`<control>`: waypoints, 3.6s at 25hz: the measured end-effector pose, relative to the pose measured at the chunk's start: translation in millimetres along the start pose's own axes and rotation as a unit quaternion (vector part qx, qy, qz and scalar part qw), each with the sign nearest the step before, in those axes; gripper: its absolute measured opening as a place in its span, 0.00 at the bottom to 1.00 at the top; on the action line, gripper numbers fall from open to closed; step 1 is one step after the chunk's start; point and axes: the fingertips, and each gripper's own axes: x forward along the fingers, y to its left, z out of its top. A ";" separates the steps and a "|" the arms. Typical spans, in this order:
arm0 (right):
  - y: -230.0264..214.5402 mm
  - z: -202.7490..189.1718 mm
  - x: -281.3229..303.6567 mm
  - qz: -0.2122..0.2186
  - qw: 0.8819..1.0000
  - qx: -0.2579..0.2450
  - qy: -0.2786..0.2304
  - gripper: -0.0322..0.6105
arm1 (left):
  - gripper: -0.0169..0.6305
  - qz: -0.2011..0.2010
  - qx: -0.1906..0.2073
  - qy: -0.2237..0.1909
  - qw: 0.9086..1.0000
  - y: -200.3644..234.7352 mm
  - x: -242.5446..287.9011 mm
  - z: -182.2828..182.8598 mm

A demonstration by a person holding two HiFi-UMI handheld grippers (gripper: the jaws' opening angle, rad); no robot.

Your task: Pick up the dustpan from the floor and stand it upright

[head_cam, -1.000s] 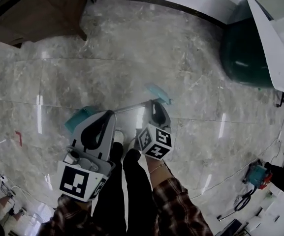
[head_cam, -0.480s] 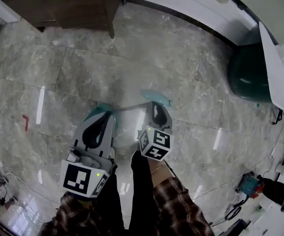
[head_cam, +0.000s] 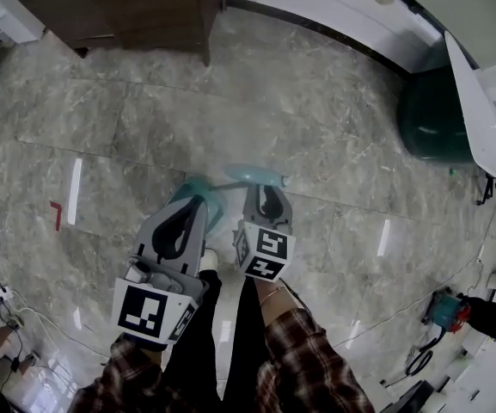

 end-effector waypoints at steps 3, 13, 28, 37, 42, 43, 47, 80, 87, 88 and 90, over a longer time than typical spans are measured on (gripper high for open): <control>15.7 -5.0 -7.9 0.005 1.000 -0.007 0.002 0.19 | 0.04 -0.011 -0.003 0.003 1.000 -6.1 -12.5 -2.8; 44.8 -22.1 -21.7 0.034 0.999 -0.022 0.036 0.19 | 0.04 -0.021 -0.011 -0.008 1.000 -10.0 -30.8 2.5; 43.5 -38.2 -56.7 0.016 0.995 -0.033 0.096 0.21 | 0.04 -0.023 -0.001 -0.041 0.999 -19.2 -67.0 54.5; 52.8 -31.1 -61.0 0.015 0.995 -0.027 0.094 0.21 | 0.04 -0.021 -0.014 -0.039 0.999 -12.0 -68.7 52.5; 53.6 -16.9 -85.2 0.023 0.995 -0.007 0.094 0.21 | 0.04 -0.031 -0.008 -0.035 0.999 -27.3 -71.5 65.7; 54.6 -9.4 -91.8 0.025 0.996 -0.007 0.091 0.21 | 0.04 -0.034 -0.008 -0.036 0.999 -31.6 -72.8 72.1; 59.4 40.5 -127.5 0.054 0.997 -0.024 0.058 0.21 | 0.04 -0.045 -0.002 -0.033 0.998 -56.4 -78.7 100.9; 3.0 280.9 -365.5 0.143 0.967 -0.059 -0.201 0.07 | 0.04 -0.071 0.049 -0.057 0.995 -222.1 -107.0 200.8; 11.8 287.4 -374.1 0.152 0.963 -0.076 -0.211 0.07 | 0.04 -0.069 0.055 -0.062 0.994 -223.0 -109.0 205.4; 12.7 287.0 -374.4 0.153 0.962 -0.076 -0.211 0.06 | 0.04 -0.069 0.054 -0.062 0.994 -222.6 -109.3 205.4; 15.0 287.2 -375.2 0.156 0.962 -0.075 -0.213 0.07 | 0.04 -0.070 0.054 -0.062 0.994 -222.2 -110.6 205.4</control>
